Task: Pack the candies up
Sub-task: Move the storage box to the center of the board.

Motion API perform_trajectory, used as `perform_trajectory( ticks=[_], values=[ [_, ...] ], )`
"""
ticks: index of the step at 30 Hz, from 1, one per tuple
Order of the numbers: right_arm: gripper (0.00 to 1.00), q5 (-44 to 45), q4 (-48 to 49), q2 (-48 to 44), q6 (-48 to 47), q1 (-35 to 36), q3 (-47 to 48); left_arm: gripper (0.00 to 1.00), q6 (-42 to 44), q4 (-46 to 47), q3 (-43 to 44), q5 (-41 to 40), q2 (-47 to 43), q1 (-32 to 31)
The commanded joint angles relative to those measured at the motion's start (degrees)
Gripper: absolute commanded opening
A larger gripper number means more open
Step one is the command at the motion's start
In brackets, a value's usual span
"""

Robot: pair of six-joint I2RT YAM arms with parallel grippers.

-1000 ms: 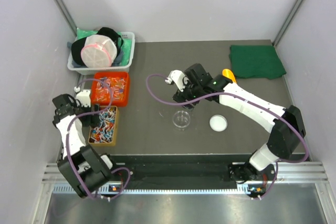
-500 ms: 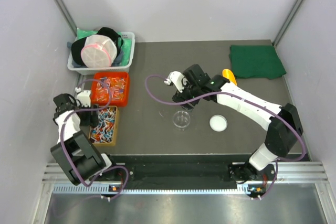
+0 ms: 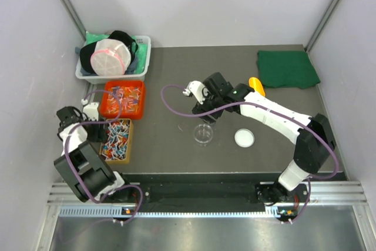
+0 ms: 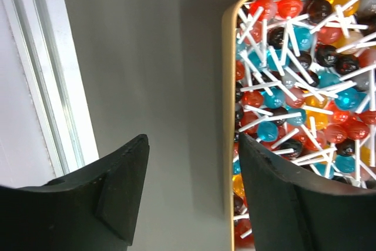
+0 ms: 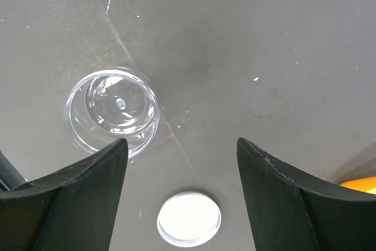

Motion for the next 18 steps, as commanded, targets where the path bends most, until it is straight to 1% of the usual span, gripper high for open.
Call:
perform_trajectory(
  ticks=[1,10,12,13,18],
  values=[
    [0.74,0.0,0.1,0.8,-0.1,-0.2,3.1,0.65,1.6,3.0,1.4,0.8,1.1,0.9],
    [0.74,-0.1,0.1,1.5,-0.1,-0.2,3.6,0.55,1.9,4.1,1.4,1.1,3.5,1.3],
    [0.74,-0.1,0.0,1.6,-0.1,-0.2,3.8,0.55,2.0,4.5,1.0,1.0,3.4,1.4],
    [0.74,-0.1,-0.1,1.7,0.0,-0.2,3.8,0.52,2.0,4.6,0.8,1.1,3.3,1.3],
    [0.73,-0.4,0.2,1.7,0.0,-0.2,3.8,0.48,1.8,6.0,-0.8,0.7,1.9,1.3]
  ],
)
